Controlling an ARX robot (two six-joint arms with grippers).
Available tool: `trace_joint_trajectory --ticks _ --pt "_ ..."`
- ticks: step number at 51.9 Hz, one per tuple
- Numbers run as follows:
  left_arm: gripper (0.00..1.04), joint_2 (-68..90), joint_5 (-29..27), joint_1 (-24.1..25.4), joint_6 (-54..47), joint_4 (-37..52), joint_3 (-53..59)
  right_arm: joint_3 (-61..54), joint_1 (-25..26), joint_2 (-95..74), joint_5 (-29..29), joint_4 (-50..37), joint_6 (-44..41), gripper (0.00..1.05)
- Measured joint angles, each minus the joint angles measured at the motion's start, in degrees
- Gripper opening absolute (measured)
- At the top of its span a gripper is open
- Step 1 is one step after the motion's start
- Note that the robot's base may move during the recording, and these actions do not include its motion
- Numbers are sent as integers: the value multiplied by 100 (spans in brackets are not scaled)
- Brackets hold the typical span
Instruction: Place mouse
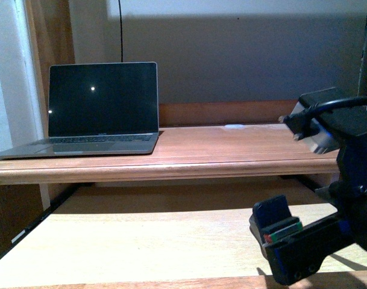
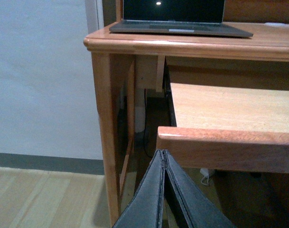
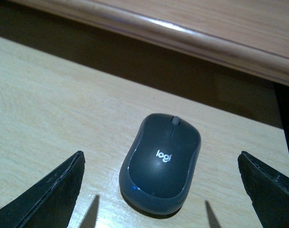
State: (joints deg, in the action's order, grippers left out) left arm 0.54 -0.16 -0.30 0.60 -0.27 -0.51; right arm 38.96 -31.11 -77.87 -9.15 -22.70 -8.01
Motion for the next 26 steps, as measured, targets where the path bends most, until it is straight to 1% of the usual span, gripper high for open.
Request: trace_joint_trajectory --ticks 15,24,26 --pt "4 -20 4 0 2 2 0 157 -264 -256 -332 271 -101 97" --pt "28 -20 4 0 0 2 0 402 -293 -533 -601 492 -46 97" --pt "32 -20 4 0 0 2 0 472 -293 -601 -678 540 -33 97"
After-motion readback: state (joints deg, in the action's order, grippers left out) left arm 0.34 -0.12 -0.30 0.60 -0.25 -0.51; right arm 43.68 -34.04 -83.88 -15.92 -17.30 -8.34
